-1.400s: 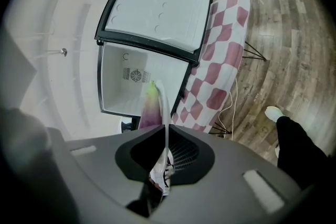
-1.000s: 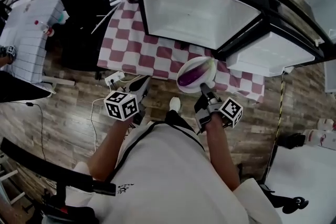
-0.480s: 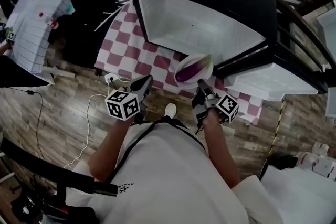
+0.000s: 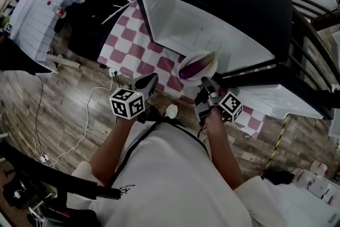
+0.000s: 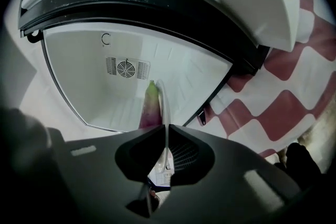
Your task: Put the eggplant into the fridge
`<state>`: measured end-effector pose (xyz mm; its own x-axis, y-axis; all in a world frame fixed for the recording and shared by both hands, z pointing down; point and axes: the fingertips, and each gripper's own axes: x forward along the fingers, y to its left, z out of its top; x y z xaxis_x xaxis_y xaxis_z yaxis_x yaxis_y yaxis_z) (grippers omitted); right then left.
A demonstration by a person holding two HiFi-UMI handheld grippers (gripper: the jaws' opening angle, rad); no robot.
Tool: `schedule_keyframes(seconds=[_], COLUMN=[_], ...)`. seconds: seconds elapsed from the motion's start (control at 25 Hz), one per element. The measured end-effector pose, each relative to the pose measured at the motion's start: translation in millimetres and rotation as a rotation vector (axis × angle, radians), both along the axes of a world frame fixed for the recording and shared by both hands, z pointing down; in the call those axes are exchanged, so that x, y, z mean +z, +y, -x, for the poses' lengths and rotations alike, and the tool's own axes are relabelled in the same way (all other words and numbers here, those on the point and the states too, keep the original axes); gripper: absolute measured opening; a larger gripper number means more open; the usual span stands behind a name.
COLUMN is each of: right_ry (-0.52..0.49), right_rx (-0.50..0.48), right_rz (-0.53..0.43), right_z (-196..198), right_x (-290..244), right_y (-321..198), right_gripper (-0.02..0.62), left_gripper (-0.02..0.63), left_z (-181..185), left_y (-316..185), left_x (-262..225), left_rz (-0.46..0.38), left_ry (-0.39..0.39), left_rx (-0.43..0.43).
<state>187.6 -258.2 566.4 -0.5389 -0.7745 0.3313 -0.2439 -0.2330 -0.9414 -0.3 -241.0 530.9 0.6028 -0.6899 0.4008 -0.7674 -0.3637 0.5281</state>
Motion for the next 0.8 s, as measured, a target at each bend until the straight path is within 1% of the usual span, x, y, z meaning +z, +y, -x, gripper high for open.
schedule_keyframes(seconds=[0.12, 0.36, 0.52, 0.8], right_ry=[-0.001, 0.008, 0.011, 0.022], right_rx=[-0.01, -0.013, 0.018, 0.069], right_rz=[0.0, 0.0, 0.001, -0.001], right_z=[4.7, 15.7, 20.8, 28.9], right_x=[0.5, 3.2, 3.5, 9.9], right_y=[-6.6, -18.5, -28.6, -56.2], right_gripper=[0.026, 0.026, 0.026, 0.026], left_gripper=[-0.002, -0.002, 0.0, 0.0], left_z=[1.8, 9.2, 14.3, 27.4], left_y=[-4.5, -14.9, -25.0, -57.3], left_x=[1.9, 7.0, 8.8, 10.2], left_rz=[0.003, 0.009, 0.015, 0.006], left_ry=[-0.021, -0.023, -0.024, -0.034], left_rx=[-0.003, 0.009, 0.035, 0.084])
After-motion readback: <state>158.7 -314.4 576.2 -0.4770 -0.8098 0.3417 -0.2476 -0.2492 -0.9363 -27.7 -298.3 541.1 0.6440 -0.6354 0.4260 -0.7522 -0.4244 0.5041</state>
